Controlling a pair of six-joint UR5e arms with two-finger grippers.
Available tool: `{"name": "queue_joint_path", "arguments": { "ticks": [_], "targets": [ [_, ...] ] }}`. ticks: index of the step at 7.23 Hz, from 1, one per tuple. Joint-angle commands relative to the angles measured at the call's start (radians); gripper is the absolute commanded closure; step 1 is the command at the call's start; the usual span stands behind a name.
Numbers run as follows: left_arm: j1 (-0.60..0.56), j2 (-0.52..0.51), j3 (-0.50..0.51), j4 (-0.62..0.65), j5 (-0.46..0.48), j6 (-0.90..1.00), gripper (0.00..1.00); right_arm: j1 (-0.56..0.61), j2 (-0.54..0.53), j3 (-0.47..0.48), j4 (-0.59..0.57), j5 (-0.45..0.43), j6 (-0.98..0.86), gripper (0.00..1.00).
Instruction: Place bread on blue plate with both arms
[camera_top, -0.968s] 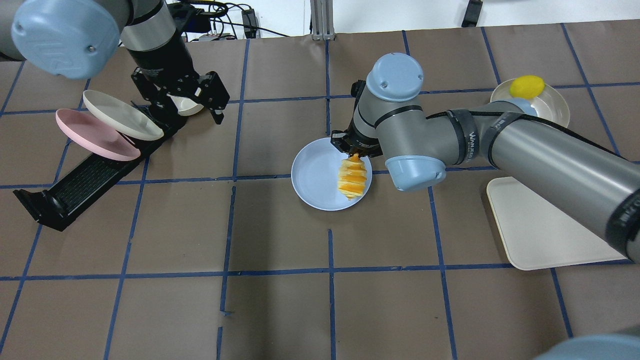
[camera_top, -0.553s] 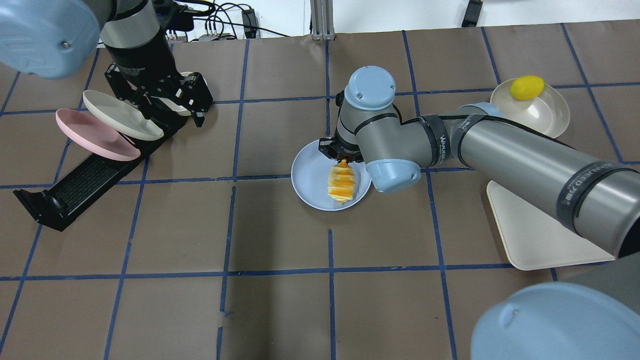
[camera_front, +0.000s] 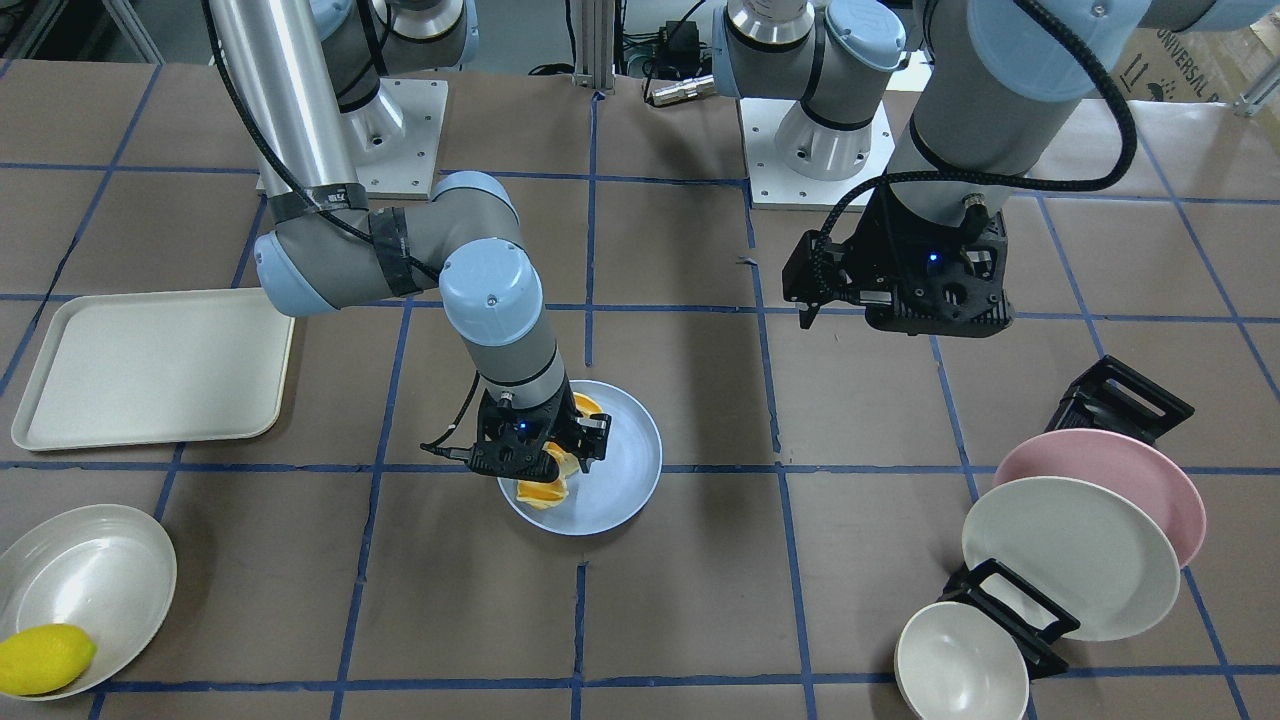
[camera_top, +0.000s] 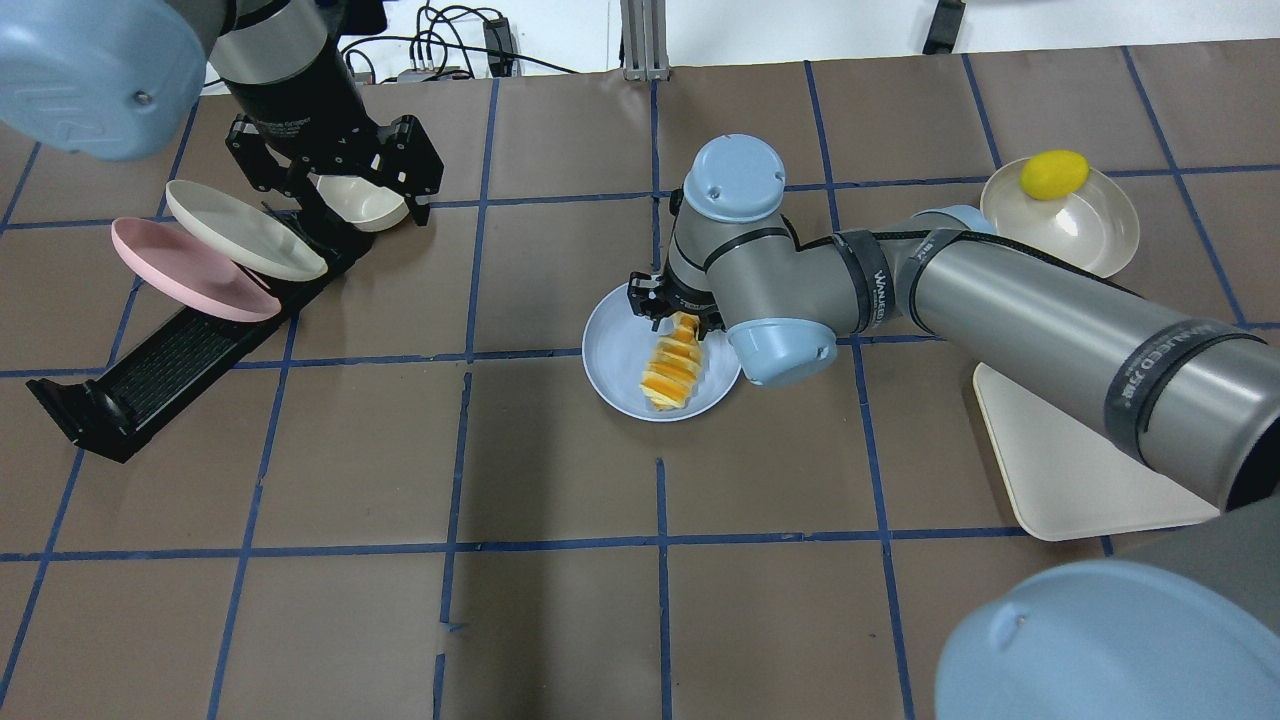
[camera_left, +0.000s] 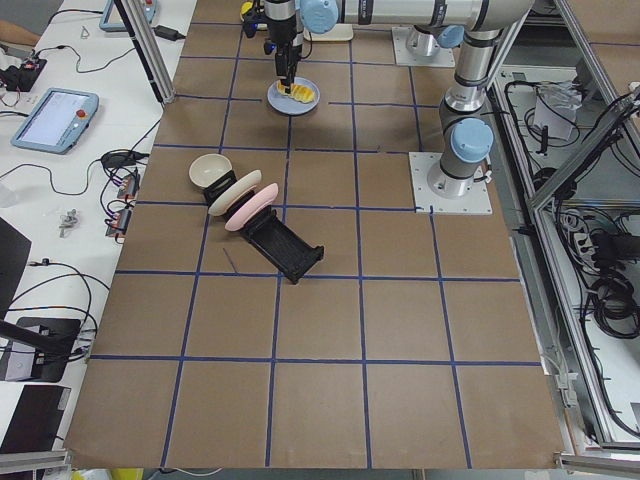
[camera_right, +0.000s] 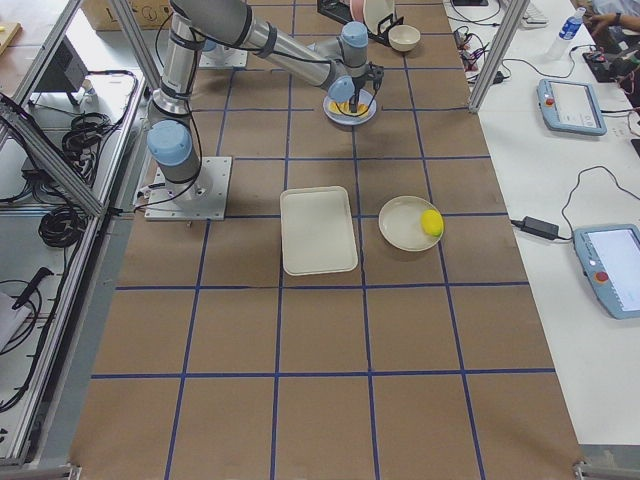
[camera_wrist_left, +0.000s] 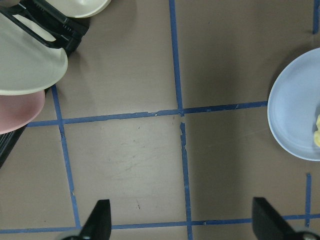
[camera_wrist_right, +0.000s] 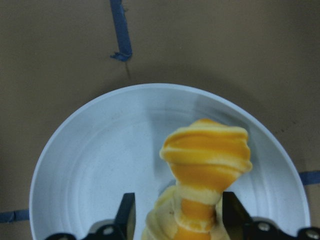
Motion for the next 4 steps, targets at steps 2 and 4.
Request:
{"name": "queue_joint_path", "arguments": {
  "ticks": [2,4],
  "targets": [
    [0.009,-0.003,-0.002,-0.002,-0.008,0.042,0.0,-0.011,-0.031,-0.032,0.002,0.033,-0.001,0.0],
    [0.008,0.0,-0.003,-0.001,-0.009,0.045,0.0,-0.067,-0.095,-0.113,0.04,-0.029,-0.196,0.0]
  ]
}}
